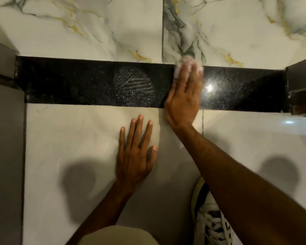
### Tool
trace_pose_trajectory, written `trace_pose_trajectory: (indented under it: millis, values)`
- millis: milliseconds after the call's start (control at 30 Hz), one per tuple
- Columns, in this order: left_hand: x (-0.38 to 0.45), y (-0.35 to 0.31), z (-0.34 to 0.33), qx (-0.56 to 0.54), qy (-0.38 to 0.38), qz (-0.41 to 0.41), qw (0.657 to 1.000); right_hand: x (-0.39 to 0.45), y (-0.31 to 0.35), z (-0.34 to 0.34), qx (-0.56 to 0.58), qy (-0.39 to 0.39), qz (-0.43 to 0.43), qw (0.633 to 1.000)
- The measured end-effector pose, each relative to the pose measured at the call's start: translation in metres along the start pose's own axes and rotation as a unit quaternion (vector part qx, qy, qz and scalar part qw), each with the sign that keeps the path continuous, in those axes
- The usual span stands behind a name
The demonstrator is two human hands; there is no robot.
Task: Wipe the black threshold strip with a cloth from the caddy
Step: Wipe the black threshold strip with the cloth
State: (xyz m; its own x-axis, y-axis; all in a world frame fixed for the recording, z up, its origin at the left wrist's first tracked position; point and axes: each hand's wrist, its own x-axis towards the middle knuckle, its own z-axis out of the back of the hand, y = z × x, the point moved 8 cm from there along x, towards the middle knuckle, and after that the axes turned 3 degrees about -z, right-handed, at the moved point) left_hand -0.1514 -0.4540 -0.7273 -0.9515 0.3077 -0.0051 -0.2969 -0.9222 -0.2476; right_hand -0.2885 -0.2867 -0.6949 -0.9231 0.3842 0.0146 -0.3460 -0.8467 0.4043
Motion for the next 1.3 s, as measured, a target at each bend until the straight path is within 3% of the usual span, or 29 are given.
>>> trace_pose_trajectory:
  millis: [133,200,300,433,600,667,867,933,1033,1100,1200,1300]
  values:
    - [-0.003,0.003,0.002,0.005,0.004,0.009,1.000,-0.025,0.015,-0.004,-0.014,0.061,0.162,0.985]
    - [-0.005,0.009,0.006,0.003,0.003,0.022,1.000,-0.044,-0.009,0.011,-0.025,0.053,0.149,0.987]
    - [-0.021,0.026,0.010,0.014,0.006,0.028,0.999,-0.053,-0.034,0.028,-0.068,-0.016,0.043,0.997]
    - [-0.039,0.040,0.010,0.016,0.008,0.017,1.000,-0.020,-0.005,0.009,-0.027,-0.023,-0.062,0.997]
    - [-0.035,0.040,0.008,-0.003,0.008,0.032,0.999,-0.022,0.068,-0.027,0.005,0.076,0.140,0.987]
    - [-0.037,0.040,0.010,-0.001,0.012,0.029,1.000,-0.037,0.057,-0.019,0.021,0.076,0.131,0.988]
    - [-0.036,0.039,0.013,-0.005,0.010,0.028,1.000,-0.044,0.033,-0.009,0.040,0.031,-0.025,0.998]
    - [-0.035,0.040,0.014,-0.001,0.006,0.025,1.000,-0.030,0.061,-0.023,0.029,0.033,0.016,0.999]
    - [-0.033,0.040,0.013,0.021,0.013,0.027,0.999,-0.041,0.106,-0.047,0.004,0.085,0.193,0.978]
    - [-0.040,0.044,0.013,0.019,0.023,0.040,0.999,-0.063,0.102,-0.045,-0.009,0.117,0.266,0.957]
    - [-0.061,0.063,0.019,0.014,0.035,0.048,0.998,-0.084,0.062,-0.027,-0.021,0.131,0.256,0.957]
    - [-0.068,0.086,0.024,0.021,0.034,0.052,0.998,-0.074,0.048,-0.018,-0.036,0.102,0.163,0.981]
